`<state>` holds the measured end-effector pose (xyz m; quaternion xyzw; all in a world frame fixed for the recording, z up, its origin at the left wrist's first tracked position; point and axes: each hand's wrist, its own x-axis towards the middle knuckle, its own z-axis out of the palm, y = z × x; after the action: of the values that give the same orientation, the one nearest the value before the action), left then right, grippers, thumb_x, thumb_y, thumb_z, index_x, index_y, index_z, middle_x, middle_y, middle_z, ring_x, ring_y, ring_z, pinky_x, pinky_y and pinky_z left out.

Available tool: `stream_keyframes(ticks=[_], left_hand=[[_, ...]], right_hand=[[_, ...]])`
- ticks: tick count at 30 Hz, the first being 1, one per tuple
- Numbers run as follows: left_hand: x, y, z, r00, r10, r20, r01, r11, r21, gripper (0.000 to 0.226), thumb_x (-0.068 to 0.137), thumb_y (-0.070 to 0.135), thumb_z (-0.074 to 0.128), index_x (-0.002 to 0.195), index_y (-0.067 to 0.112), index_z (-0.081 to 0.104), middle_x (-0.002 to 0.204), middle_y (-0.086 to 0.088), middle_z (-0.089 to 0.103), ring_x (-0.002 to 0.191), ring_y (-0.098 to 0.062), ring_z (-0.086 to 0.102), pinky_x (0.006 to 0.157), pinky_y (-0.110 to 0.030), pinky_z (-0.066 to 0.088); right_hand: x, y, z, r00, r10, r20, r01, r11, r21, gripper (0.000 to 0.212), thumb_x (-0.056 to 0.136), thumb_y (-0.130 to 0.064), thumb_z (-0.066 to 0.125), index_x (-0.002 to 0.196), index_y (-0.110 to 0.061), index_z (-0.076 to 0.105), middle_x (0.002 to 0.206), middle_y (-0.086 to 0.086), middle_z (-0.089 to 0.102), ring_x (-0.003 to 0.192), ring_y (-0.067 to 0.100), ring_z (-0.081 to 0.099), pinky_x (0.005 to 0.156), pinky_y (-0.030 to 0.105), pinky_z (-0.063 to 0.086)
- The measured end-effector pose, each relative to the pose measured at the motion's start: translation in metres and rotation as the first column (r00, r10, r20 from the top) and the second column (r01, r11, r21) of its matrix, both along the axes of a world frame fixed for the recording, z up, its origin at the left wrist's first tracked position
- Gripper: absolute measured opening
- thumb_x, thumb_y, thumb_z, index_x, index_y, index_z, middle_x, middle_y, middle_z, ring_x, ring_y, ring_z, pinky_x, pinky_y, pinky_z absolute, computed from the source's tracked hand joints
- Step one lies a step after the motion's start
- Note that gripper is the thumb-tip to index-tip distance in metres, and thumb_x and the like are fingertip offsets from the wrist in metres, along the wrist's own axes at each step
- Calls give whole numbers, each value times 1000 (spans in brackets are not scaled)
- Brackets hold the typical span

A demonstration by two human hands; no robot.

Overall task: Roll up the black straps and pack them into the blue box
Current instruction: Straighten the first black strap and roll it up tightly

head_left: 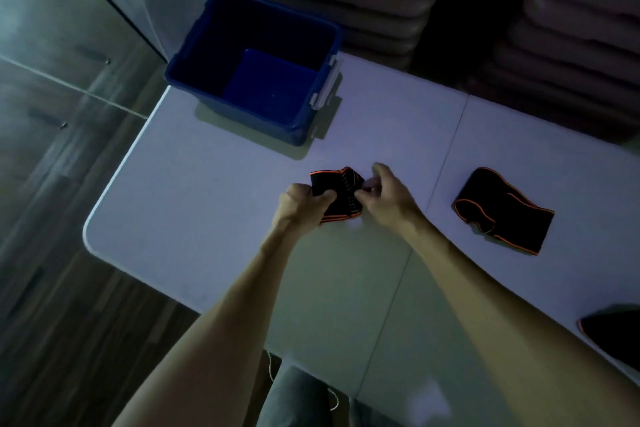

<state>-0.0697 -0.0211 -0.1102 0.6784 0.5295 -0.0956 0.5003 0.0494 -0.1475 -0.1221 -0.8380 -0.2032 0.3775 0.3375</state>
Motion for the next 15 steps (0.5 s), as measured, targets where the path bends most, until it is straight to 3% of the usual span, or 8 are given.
stream_keyframes(ticks=[4,8,11,15], left_hand=[[-50,15,0,994,95,45,-95,995,-2,32,69,42,63,83,13,62,84,-10,74,72,-25,73,65,-41,63],[-88,47,4,977,184,107,-187,982,21,23,80,33,68,94,14,66,92,-14,75,74,-25,72,71,-44,60],[-102,85,8,965,226,133,-236,970,65,35,74,43,67,97,17,69,92,-11,76,80,-24,73,75,-44,61],[-114,135,14,984,139,109,-157,971,178,28,89,31,66,111,16,69,96,-3,72,81,-20,66,59,-22,47]], right_hand=[[-39,27,7,992,88,-94,-85,996,29,28,86,-23,70,110,-11,67,79,-12,60,86,14,59,66,20,41],[-77,64,14,990,102,-99,-94,993,77,29,85,-27,72,110,-13,69,96,-4,69,91,14,64,76,24,47],[-94,103,19,992,89,-91,-81,993,86,33,86,-28,71,115,-12,68,109,1,71,100,17,66,83,27,51],[-111,146,20,989,113,-91,-107,992,68,33,86,-24,69,116,-13,65,107,0,69,98,17,66,78,24,49]])
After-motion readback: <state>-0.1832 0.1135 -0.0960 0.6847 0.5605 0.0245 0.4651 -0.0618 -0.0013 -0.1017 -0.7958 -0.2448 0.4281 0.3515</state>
